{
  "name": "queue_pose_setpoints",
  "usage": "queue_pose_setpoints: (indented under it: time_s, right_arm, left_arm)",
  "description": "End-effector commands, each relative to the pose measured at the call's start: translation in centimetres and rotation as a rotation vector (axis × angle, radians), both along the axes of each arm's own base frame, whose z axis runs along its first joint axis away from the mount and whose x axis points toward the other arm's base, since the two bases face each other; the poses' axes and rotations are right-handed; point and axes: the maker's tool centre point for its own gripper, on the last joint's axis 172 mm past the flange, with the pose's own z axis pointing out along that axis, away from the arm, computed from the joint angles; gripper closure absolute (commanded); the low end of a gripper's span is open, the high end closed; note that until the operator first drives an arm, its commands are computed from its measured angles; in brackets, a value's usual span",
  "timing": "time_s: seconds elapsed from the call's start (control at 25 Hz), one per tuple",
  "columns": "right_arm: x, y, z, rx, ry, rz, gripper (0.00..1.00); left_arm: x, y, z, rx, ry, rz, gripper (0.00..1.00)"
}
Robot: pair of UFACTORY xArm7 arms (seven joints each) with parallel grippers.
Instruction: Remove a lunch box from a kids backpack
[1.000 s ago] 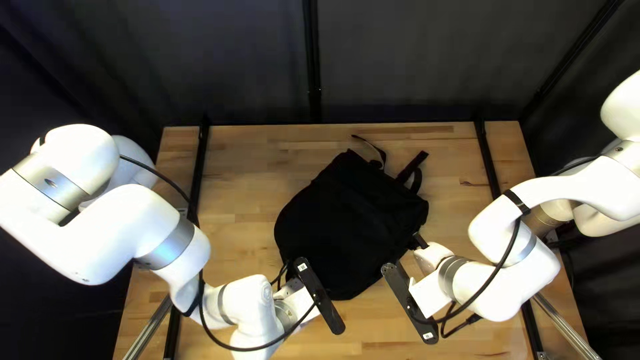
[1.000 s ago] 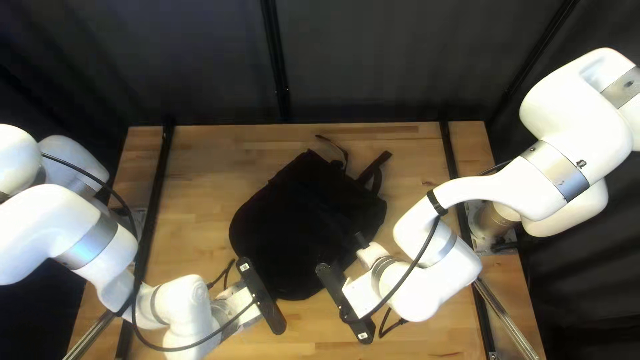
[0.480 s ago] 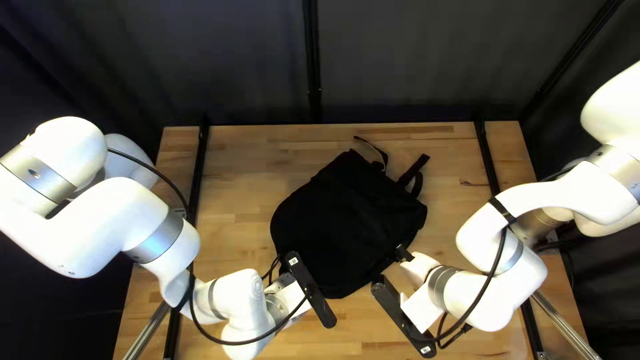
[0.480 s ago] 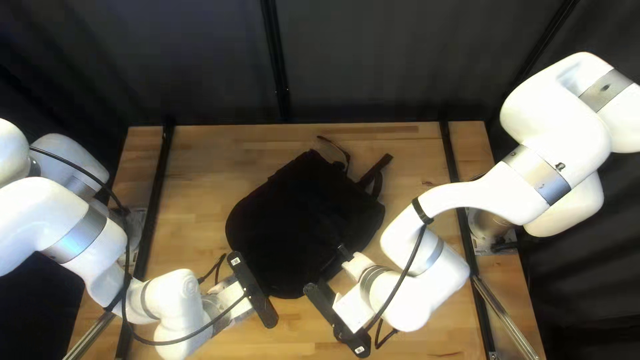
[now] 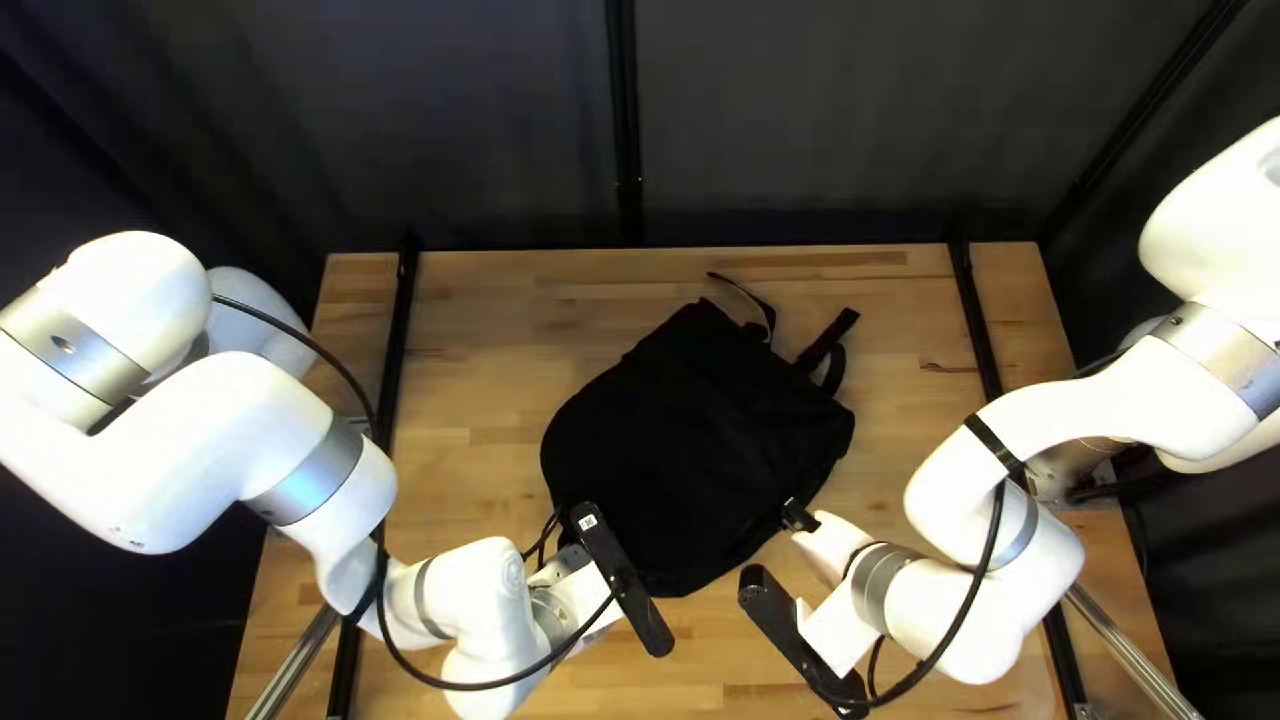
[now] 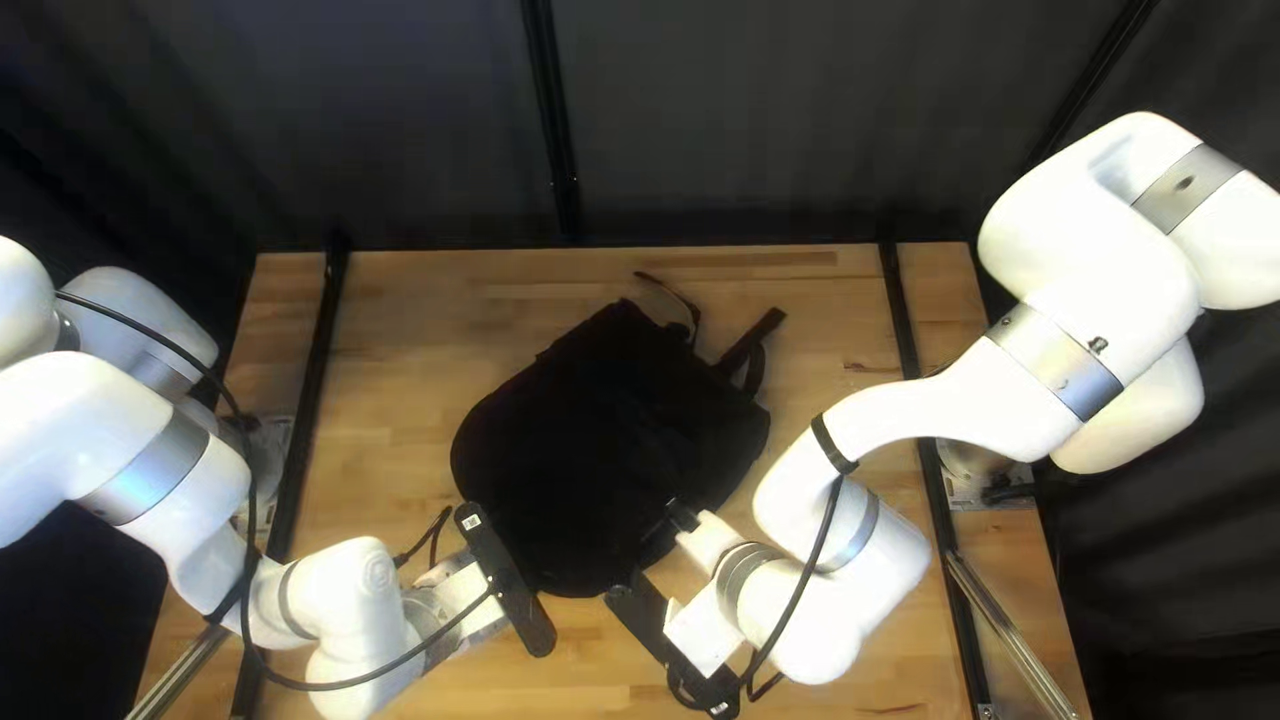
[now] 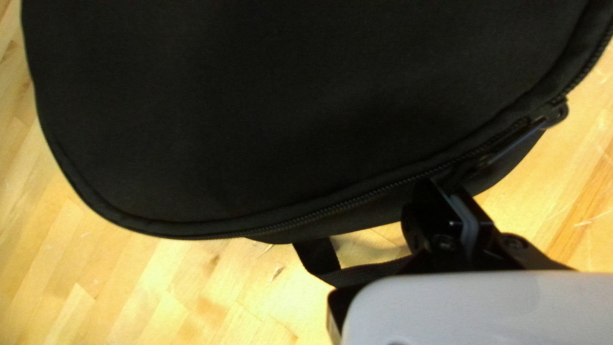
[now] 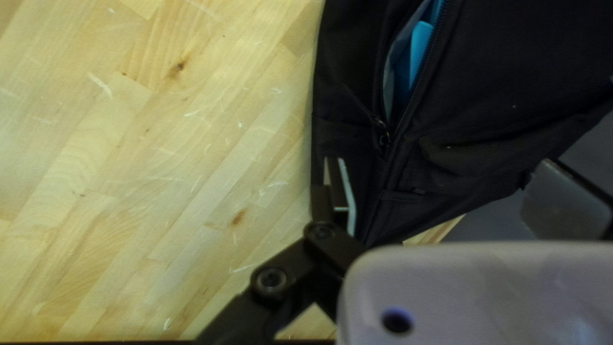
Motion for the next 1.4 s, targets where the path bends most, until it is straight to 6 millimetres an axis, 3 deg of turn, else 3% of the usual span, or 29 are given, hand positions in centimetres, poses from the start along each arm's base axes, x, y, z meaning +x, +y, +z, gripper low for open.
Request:
queue_pose_setpoints:
  time_s: [0.04, 0.32, 0.48, 0.76, 0.84, 0.88, 1.08, 1.2, 1.24, 1.28, 1.36, 1.4]
  right_arm:
    - [-0.1, -0.1, -0.2, -0.021, -0.016, 0.021, 0.00]
    - [3.3, -3.0, -4.5, -0.021, -0.210, 0.135, 0.00]
    - [4.9, -3.2, -6.0, -0.013, -0.252, 0.179, 0.00]
    - [6.0, -3.0, -7.4, -0.009, -0.259, 0.198, 0.00]
    - [6.2, -3.2, -7.6, -0.011, -0.261, 0.199, 0.17]
    - [6.3, -3.2, -7.5, -0.012, -0.261, 0.201, 0.19]
    - [6.7, -3.3, -6.4, -0.023, -0.268, 0.211, 0.15]
    - [7.0, -3.6, -5.9, -0.029, -0.272, 0.215, 0.20]
    - [7.1, -3.8, -5.9, -0.032, -0.272, 0.216, 0.37]
    - [7.2, -3.9, -5.9, -0.034, -0.272, 0.217, 0.47]
    - [7.5, -4.0, -6.0, -0.039, -0.272, 0.220, 0.92]
    - [7.6, -4.1, -6.0, -0.040, -0.271, 0.222, 0.97]
  left_arm:
    - [-0.2, 0.0, 0.8, 0.007, 0.008, -0.007, 1.00]
    - [-0.2, -0.2, 1.3, 0.014, 0.006, -0.016, 1.00]
    - [-0.3, -0.1, 1.2, 0.013, 0.001, -0.019, 1.00]
    - [-0.5, -0.3, 1.2, 0.011, -0.003, -0.020, 1.00]
    - [-0.5, -0.3, 1.3, 0.010, -0.005, -0.021, 1.00]
    - [-0.5, -0.3, 1.3, 0.010, -0.005, -0.022, 1.00]
    - [-0.4, -0.4, 1.4, 0.008, -0.005, -0.024, 1.00]
    - [-0.4, -0.4, 1.3, 0.006, -0.004, -0.025, 1.00]
    - [-0.4, -0.4, 1.3, 0.005, -0.004, -0.025, 1.00]
    - [-0.4, -0.4, 1.3, 0.004, -0.005, -0.025, 1.00]
    - [-0.5, -0.5, 1.3, 0.004, -0.006, -0.025, 1.00]
    - [-0.5, -0.5, 1.3, 0.004, -0.007, -0.025, 1.00]
